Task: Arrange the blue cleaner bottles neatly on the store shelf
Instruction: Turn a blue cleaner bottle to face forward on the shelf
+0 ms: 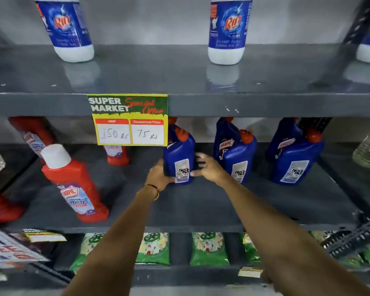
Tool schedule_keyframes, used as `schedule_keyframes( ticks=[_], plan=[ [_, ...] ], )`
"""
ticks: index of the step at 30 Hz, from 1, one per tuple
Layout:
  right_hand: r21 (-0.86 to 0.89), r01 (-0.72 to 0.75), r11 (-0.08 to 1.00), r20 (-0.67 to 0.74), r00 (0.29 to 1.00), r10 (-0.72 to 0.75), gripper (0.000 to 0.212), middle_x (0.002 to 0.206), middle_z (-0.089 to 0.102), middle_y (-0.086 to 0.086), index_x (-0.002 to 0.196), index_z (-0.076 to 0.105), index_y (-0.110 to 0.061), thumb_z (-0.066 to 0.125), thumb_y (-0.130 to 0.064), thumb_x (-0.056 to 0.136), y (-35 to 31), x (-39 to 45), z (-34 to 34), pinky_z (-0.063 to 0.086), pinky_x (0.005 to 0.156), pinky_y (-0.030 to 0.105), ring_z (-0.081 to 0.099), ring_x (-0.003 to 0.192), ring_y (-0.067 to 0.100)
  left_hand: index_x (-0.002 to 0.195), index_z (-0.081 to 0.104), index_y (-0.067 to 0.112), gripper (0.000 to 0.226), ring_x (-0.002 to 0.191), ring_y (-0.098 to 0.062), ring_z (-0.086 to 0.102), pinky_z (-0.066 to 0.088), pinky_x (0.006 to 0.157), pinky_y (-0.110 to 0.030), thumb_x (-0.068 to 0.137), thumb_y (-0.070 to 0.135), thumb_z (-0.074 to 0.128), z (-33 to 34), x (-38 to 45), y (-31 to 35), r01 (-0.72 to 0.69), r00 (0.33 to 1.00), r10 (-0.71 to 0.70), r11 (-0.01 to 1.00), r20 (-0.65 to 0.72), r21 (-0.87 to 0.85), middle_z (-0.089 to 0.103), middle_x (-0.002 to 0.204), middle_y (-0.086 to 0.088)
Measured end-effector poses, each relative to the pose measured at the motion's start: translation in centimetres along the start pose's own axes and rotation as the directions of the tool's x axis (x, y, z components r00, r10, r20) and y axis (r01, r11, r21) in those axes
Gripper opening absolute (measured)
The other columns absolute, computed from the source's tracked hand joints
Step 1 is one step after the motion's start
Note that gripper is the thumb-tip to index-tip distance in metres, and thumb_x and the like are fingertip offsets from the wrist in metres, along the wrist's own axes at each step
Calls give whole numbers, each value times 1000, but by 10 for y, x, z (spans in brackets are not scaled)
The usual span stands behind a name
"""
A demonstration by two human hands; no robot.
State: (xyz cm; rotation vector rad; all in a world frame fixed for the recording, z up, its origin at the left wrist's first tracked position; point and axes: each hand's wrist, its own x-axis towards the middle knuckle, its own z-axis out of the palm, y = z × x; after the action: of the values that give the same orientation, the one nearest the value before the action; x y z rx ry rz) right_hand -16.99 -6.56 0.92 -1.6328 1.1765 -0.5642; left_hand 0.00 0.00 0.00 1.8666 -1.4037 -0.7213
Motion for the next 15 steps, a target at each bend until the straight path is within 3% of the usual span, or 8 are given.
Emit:
schedule_keyframes(
  ticks=[6, 11, 15],
  plan=[
    [25, 31, 999, 42, 999, -32, 63, 128, 59, 16, 127, 47, -6, 74, 3, 70, 2, 14, 5, 49, 87, 34, 58, 110, 24, 120, 51, 3, 70, 110, -32, 59, 49, 92, -38, 57, 2, 83, 8, 23, -5, 99, 994, -95, 992, 54, -84, 63, 122, -18],
    [81, 50, 995, 46, 998, -53, 55, 126, 59, 23, 124, 49, 2, 69, 7, 74, 2, 20, 3, 50, 94, 41, 59, 113, 34, 115, 55, 3, 69, 106, -32, 62, 52, 91, -43, 53, 5, 86, 7, 25, -10, 70, 997, -68, 987, 24, -142, 65, 118, -18],
    [128, 45, 991, 83, 995, -56, 55, 129, 57, 22, 128, 46, 1, 65, 9, 77, -1, 17, 3, 50, 91, 33, 57, 117, 33, 111, 54, 6, 68, 97, -29, 64, 55, 86, -43, 52, 10, 88, 9, 12, -18, 10, 998, -21, 983, -56, -184, 68, 113, -15]
  ],
)
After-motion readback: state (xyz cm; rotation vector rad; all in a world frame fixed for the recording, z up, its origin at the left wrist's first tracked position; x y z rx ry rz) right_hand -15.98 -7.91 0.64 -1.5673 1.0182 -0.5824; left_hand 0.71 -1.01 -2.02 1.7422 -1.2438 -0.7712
